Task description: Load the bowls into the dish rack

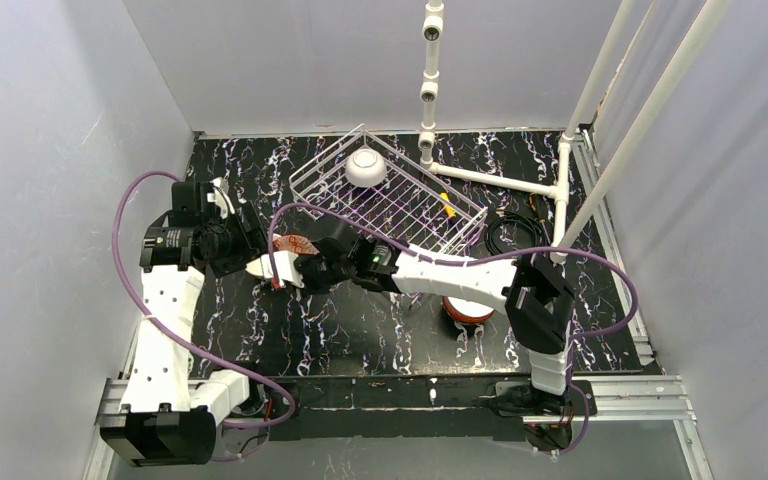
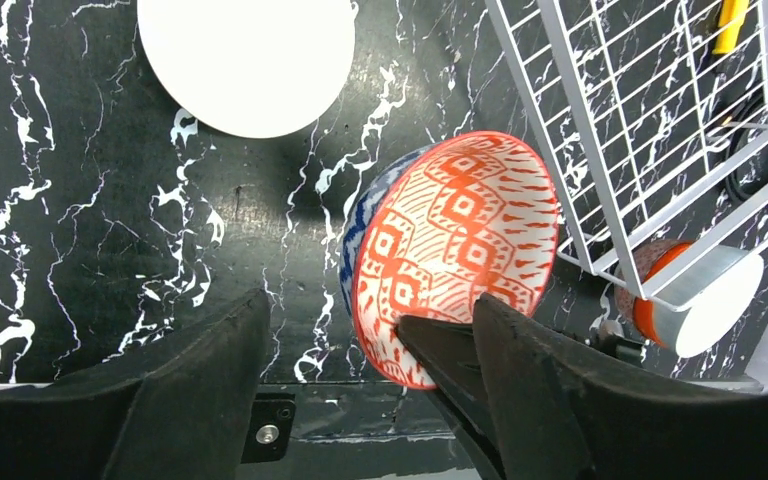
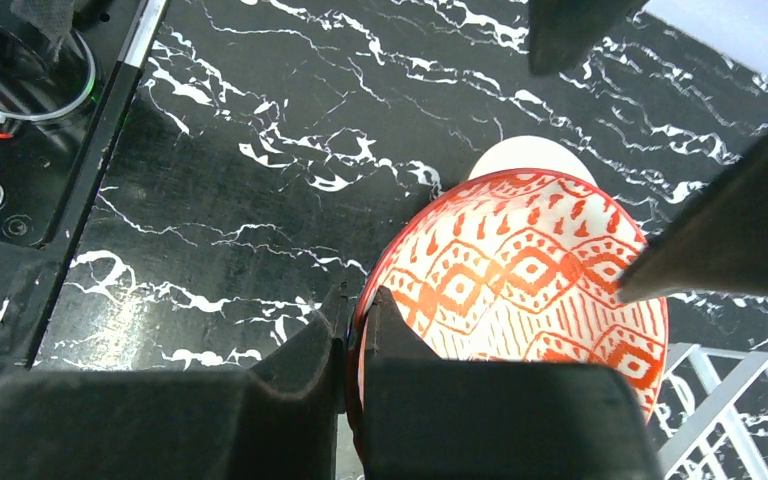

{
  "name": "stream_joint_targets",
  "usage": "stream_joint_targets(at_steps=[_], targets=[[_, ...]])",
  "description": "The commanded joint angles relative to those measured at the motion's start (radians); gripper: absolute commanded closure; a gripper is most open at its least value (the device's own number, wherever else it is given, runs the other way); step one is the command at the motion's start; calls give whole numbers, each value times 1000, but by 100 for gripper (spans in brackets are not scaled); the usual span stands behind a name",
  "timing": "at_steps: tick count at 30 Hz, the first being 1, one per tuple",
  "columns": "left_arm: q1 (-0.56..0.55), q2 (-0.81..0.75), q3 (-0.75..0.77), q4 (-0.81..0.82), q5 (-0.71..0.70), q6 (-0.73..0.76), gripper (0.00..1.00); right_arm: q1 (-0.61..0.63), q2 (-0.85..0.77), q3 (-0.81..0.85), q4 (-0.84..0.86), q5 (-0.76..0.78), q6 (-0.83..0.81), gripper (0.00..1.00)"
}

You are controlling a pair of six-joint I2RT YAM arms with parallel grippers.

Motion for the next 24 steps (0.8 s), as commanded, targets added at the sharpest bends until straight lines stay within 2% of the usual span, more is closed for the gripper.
stream_joint_targets(at_steps=[1,7,11,14,18,24], targets=[[4,-31,58,-27,-8,-25,23,-5,-61,-31,106,-16,31,99],[6,-55,110,-35,-119,-33,11,-32,-98,-100,223,-28,120,99],[4,-69,118,-48,-275,-54,5,-97,-144,-174,389,-33,268,99],[4,-71,130,-66,-359,-52,2,-174,-168,-185,490,-61,473,99],[4,-63,144,-73,-371,-46,2,-265,-149,-157,626,-30,771,99],[3,-44,118,-51,-255,-44,2,-387,-64,-108,690,230,1294,99]])
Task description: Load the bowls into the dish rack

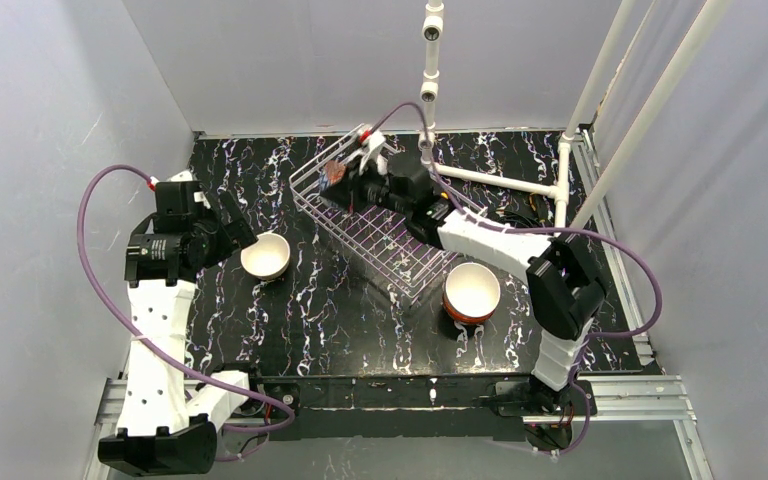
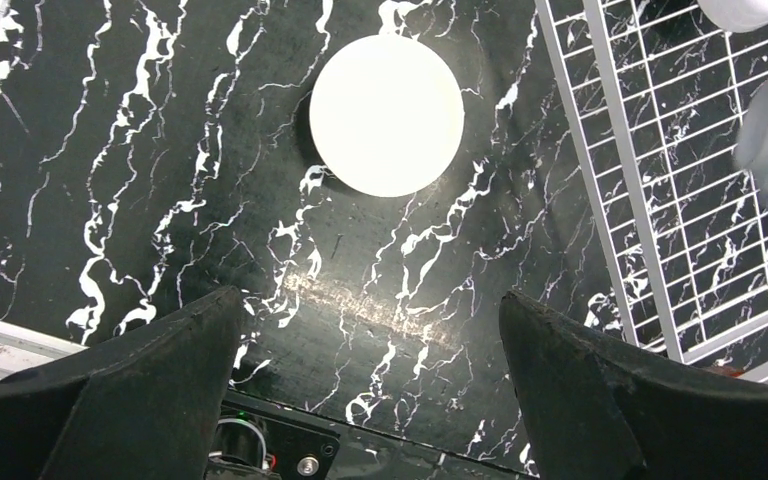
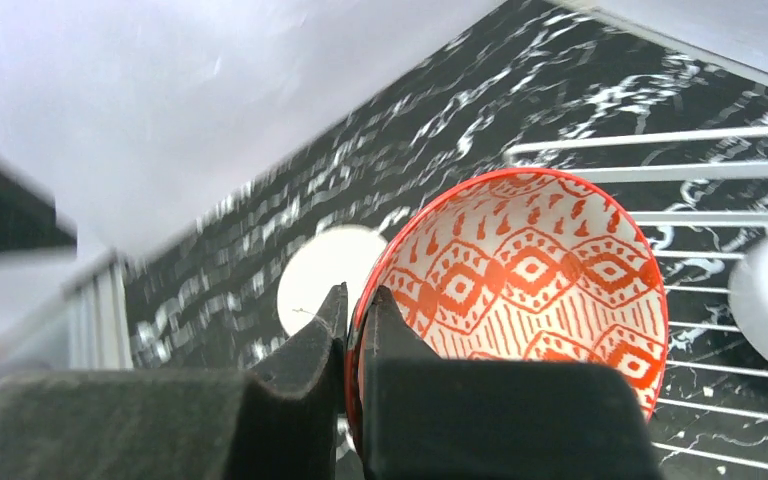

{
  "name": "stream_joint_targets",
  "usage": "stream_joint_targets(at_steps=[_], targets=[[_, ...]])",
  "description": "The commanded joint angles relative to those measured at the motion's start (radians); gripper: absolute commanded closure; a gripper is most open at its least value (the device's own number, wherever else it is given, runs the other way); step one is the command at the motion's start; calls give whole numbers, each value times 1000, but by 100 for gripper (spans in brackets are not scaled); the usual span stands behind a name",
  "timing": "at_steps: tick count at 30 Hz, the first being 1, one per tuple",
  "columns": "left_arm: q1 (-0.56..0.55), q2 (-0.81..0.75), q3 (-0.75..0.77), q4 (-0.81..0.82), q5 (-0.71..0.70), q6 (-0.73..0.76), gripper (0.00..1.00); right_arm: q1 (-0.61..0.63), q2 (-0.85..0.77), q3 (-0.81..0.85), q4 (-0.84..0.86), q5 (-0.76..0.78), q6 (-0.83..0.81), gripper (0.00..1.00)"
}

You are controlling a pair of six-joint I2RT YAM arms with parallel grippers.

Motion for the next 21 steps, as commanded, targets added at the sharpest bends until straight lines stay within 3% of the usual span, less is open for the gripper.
stream_joint_targets(at_steps=[1,4,10,15,21], targets=[[5,17,-7,4,93,11,2,-60,40,76,183,213,507,99],[4,46,-42,25,204,23,2,-68,85,83,206,317,689,99],[4,54,-113,67,254,14,2,-72,201,128,244,411,937,99],[4,51,-167,81,279,12,2,-66,284,169,370,508,988,99],[5,7,-200,83,168,-1,2,-59,386,209,510,584,1031,99]])
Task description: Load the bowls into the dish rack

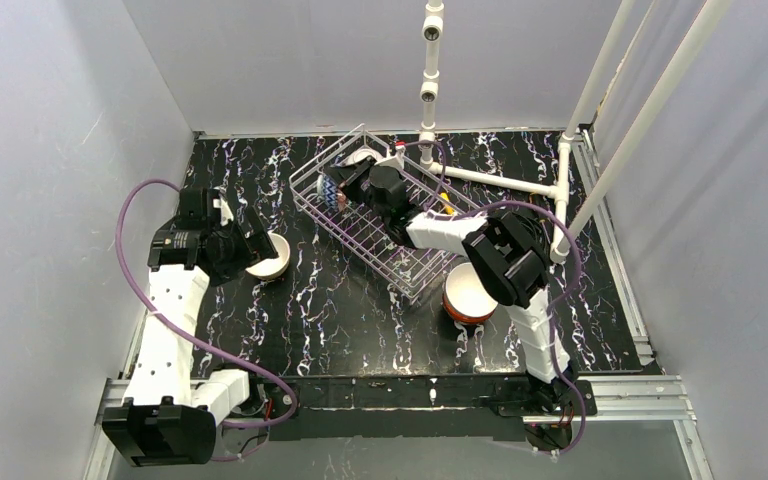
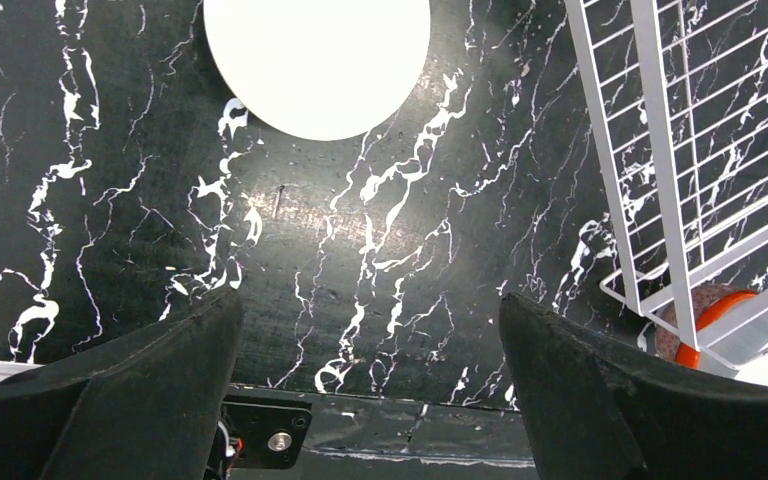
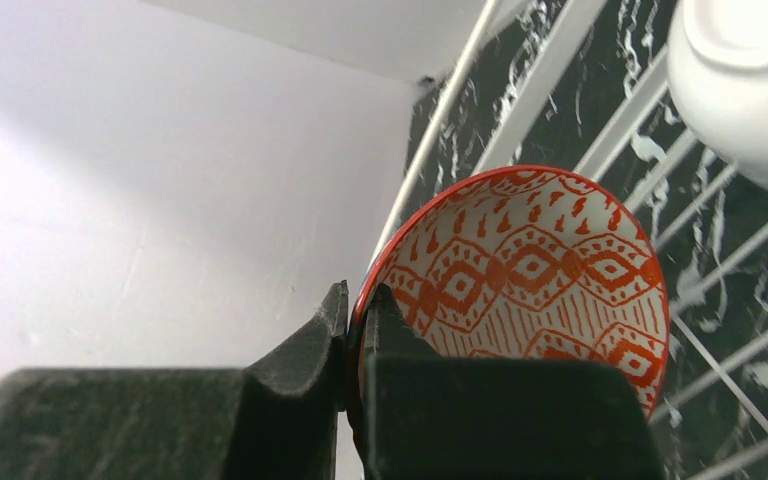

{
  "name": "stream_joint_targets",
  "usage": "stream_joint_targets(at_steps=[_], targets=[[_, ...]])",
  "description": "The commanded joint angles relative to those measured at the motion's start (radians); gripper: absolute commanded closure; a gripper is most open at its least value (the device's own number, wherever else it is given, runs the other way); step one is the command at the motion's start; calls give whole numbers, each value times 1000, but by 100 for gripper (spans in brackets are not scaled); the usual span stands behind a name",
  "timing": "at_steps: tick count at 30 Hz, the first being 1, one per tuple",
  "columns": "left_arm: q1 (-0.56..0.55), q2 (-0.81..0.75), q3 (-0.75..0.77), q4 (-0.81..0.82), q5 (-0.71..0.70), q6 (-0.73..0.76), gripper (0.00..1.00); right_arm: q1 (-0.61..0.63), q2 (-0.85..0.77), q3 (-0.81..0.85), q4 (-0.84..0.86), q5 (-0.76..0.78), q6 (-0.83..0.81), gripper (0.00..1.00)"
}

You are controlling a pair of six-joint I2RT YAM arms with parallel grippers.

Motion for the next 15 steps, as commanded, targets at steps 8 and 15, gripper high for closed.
stream_joint_targets(at_steps=[8,15], targets=[[4,-55,-41,32,-39,-3,2,24,96,144,277,204,79,99],[3,-78,-123,100,-38,-79,2,41,158,153,379,254,79,99]])
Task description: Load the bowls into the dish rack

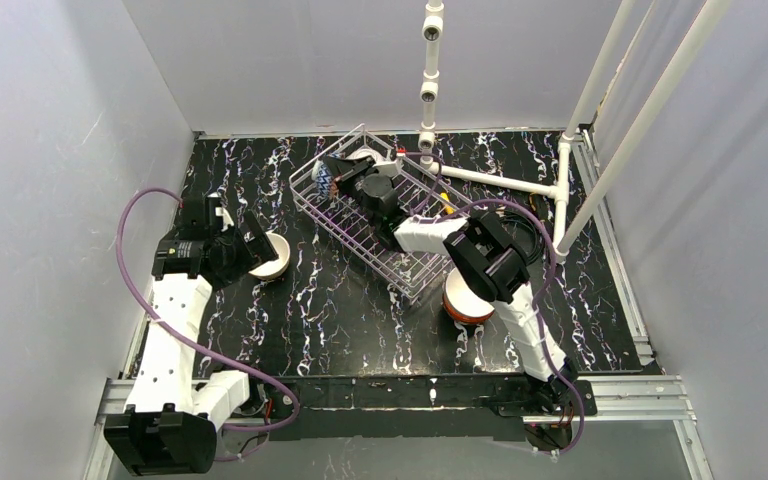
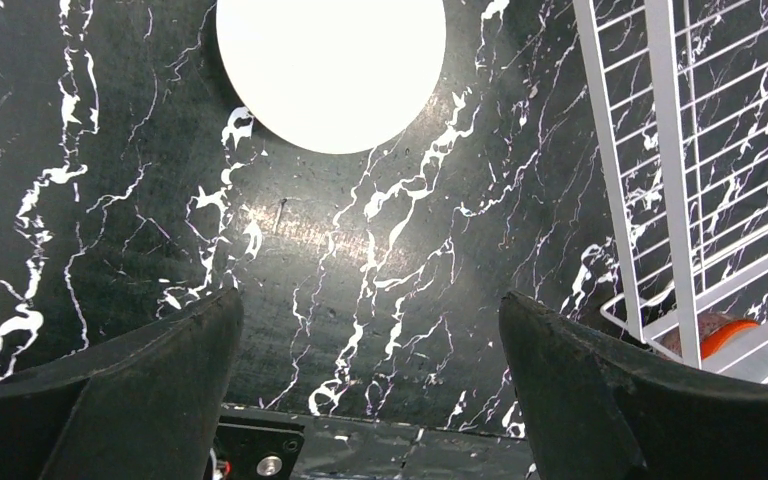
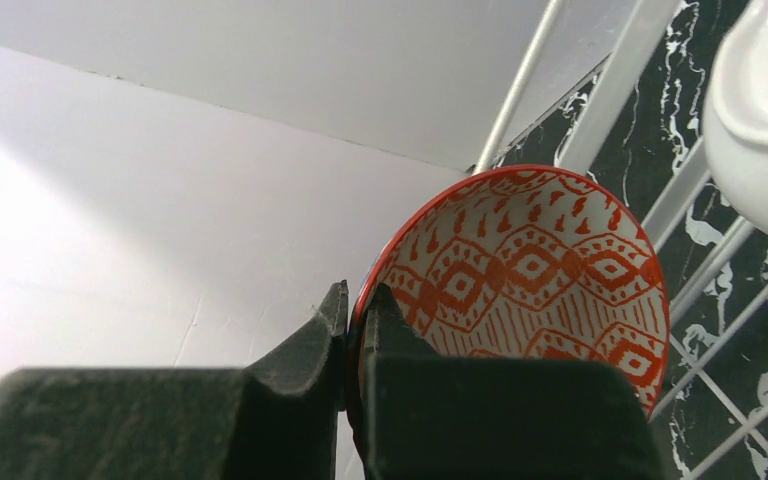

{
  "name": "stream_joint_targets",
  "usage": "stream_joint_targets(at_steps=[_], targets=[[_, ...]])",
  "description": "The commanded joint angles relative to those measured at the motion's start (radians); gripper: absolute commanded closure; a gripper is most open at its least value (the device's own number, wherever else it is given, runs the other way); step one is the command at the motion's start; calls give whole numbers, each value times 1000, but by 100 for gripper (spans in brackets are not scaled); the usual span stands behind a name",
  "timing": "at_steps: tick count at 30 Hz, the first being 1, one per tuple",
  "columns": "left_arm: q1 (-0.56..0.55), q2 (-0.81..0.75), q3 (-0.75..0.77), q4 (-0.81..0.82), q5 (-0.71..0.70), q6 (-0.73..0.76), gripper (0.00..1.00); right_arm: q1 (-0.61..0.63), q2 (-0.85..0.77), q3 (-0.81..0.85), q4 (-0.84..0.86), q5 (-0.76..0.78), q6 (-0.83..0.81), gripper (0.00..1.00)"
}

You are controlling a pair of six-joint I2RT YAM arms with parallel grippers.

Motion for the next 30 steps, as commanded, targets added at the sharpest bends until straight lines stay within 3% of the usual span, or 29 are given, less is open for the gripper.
stream_joint_targets(at_steps=[1,12,30], targets=[[4,-36,-73,52,-1,-63,2,18,23,56,165,80,11,99],[3,-92,-252,153,-2,-70,4,18,24,-26,256,97,-56,99],[4,-119,-246,163,-49,-70,5,8,101,59,135,96,-19,99]])
